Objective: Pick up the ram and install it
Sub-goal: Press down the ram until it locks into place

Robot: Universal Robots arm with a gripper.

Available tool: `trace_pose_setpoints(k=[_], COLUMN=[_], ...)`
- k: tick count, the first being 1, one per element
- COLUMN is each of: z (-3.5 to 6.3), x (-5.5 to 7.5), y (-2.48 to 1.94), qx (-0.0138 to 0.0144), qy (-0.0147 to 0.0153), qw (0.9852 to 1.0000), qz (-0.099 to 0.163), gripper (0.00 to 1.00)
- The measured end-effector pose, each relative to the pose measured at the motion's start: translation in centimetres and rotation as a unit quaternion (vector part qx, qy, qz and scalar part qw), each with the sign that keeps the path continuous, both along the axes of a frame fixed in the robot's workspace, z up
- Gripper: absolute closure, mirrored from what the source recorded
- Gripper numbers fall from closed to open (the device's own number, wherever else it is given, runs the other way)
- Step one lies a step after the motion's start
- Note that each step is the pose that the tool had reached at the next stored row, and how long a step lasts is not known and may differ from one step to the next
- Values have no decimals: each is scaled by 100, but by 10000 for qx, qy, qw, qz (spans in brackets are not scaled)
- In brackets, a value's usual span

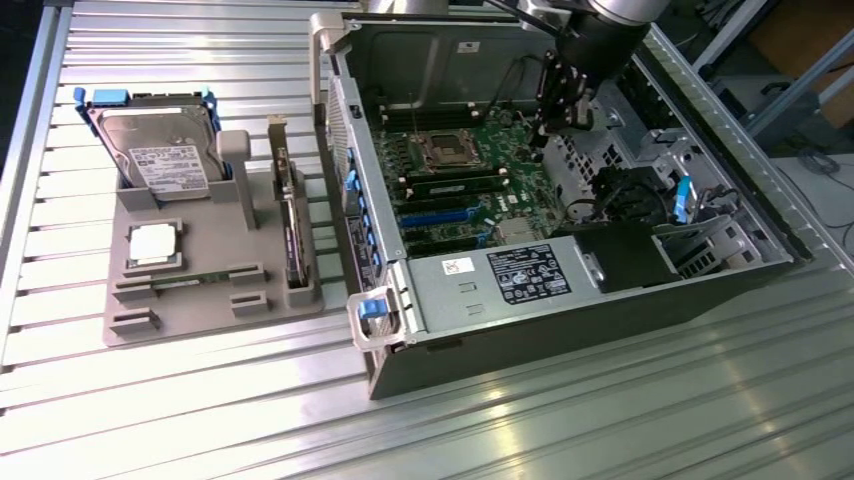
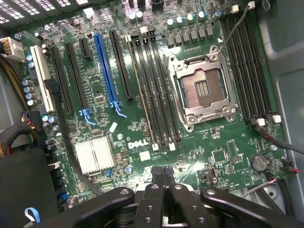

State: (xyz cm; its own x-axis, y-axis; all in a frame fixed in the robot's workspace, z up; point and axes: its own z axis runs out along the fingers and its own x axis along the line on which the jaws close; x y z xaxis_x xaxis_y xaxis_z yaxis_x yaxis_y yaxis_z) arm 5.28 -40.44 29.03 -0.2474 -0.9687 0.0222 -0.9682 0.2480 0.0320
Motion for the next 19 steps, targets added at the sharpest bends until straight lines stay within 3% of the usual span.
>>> trace_pose_setpoints(k=[6,9,15,19], z=[-1,-2,-3,-4], x=[1,0,1,1], y=[2,2,2,2], qx=[1,0,0,0], qy=[0,0,0,0], qw=[9999,9992,9947,9897], qz=[-128,-400,-1031,-1433], gripper=[89,89,89,89])
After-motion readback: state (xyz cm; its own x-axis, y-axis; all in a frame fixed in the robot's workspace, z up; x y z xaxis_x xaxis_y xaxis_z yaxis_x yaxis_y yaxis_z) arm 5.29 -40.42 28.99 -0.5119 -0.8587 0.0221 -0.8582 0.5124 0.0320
